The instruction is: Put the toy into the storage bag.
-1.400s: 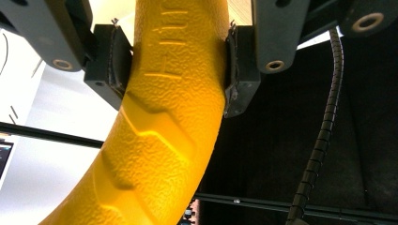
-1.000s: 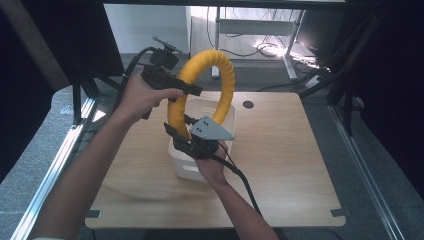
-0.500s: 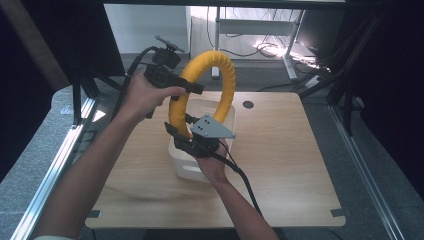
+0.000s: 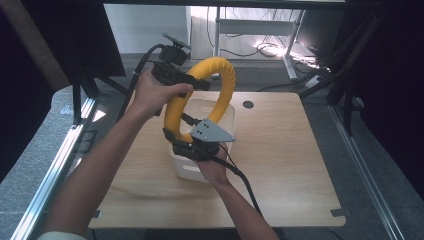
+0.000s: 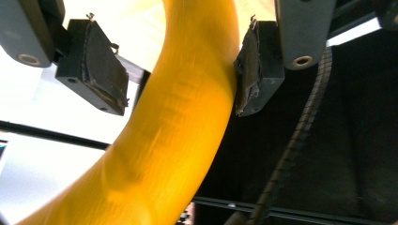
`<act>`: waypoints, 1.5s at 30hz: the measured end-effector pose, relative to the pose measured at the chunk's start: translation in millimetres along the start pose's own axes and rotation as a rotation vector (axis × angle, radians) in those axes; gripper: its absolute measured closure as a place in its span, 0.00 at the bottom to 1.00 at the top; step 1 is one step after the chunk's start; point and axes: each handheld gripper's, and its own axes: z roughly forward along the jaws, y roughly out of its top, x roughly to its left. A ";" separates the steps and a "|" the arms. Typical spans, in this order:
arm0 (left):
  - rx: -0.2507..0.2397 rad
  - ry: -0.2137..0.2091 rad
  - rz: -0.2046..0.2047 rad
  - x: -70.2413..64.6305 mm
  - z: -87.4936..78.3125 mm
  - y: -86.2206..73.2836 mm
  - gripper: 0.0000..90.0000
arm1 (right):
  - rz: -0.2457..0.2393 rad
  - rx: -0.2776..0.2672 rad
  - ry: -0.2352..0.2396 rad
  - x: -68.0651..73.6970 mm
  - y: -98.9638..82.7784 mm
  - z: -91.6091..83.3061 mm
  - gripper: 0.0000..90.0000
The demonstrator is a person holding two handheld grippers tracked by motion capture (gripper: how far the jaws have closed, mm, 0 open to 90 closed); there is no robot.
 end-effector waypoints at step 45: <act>0.058 0.003 0.070 -7.9 4.9 18.3 0.57 | 0.034 0.120 -0.008 -38.7 -59.3 -186.8 0.41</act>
